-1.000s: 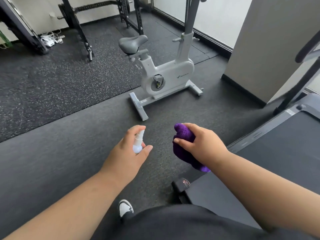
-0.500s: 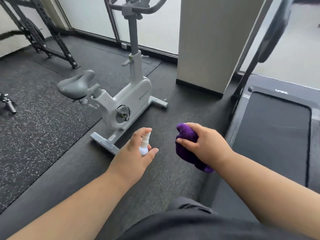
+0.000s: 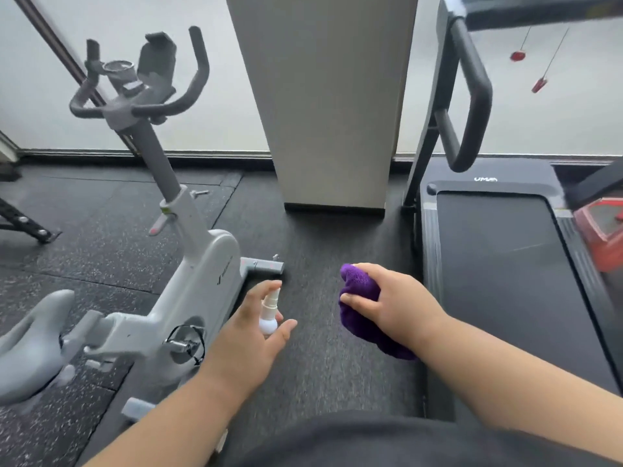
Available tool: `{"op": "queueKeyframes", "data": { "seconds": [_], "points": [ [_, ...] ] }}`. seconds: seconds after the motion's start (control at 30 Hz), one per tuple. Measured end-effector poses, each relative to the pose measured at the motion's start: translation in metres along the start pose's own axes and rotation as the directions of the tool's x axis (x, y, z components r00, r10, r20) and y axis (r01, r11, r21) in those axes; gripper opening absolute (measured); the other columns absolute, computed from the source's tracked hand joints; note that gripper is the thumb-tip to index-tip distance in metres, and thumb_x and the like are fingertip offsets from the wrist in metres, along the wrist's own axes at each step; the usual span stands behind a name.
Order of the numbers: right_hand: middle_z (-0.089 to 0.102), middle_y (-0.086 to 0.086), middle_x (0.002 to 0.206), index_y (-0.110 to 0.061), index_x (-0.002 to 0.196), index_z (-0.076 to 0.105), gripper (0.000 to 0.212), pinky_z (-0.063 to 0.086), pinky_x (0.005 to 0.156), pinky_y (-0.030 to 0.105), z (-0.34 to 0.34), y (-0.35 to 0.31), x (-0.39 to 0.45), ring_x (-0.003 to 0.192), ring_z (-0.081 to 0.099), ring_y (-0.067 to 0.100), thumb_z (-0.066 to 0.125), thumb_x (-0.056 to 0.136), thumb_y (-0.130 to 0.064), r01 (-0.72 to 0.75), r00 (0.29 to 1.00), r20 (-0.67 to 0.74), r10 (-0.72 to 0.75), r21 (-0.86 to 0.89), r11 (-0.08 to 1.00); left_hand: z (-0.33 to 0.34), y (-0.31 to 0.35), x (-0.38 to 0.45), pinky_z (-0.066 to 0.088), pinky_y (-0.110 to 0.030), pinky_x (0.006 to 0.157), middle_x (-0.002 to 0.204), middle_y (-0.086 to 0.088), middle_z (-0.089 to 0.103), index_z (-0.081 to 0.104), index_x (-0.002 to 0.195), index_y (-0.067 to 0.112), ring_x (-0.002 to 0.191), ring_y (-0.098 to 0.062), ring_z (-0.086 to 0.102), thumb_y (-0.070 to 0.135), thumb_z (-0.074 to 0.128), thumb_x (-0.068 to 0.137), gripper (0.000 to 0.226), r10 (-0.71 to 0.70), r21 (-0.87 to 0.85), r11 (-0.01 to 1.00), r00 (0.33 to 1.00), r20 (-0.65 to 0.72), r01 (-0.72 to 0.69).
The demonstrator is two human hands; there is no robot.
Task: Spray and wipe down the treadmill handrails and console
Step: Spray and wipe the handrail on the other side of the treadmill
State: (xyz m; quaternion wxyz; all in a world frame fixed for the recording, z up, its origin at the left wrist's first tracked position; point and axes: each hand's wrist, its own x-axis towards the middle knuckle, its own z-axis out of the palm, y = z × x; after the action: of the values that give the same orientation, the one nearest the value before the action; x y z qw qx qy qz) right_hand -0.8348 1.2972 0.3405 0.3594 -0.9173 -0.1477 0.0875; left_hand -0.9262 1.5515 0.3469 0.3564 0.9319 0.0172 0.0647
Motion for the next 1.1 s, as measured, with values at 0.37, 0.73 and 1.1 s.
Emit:
{"op": "queueKeyframes", "data": {
  "seconds": [0.37,0.73,1.1],
  "points": [
    [0.064,-0.028,0.105,-0.059,0.130,0.039,0.063,0.046,0.085,0.021,-0.052,0.017,0.174,0.097,0.059,-0.002,0.050,0.072,-0.082,-0.158,0.976,-0.146,0.159,0.014,0.987,0.021,-0.015,0.235,0.043,-0.012,0.065,0.096,0.026,0.060,0.029,0.120,0.072,0.071,-0.007,0.063,0.031,0.073,0.087,0.069,0.143,-0.136,0.983,0.978,0.150,-0.123],
    [0.058,-0.037,0.112,-0.063,0.131,0.035,0.061,0.040,0.085,0.010,-0.090,0.013,0.302,0.103,0.054,-0.008,0.052,0.075,-0.081,-0.403,0.784,-0.461,0.416,0.132,0.906,0.045,0.015,0.474,0.045,-0.021,0.071,0.116,0.039,0.058,0.032,0.128,0.067,0.074,0.001,0.065,0.047,0.075,0.081,0.066,0.484,-0.386,0.865,0.737,0.472,-0.321],
    [0.058,-0.018,0.128,-0.038,0.139,0.045,0.058,0.044,0.100,0.024,-0.156,-0.015,0.297,0.118,0.054,0.000,0.053,0.089,-0.065,-0.322,0.457,-0.743,0.488,0.373,0.870,0.091,0.139,0.535,0.049,-0.011,0.062,0.097,0.030,0.066,0.042,0.123,0.064,0.078,0.002,0.067,0.063,0.069,0.069,0.060,0.726,-0.661,0.657,0.543,0.423,-0.363]
  ]
}}
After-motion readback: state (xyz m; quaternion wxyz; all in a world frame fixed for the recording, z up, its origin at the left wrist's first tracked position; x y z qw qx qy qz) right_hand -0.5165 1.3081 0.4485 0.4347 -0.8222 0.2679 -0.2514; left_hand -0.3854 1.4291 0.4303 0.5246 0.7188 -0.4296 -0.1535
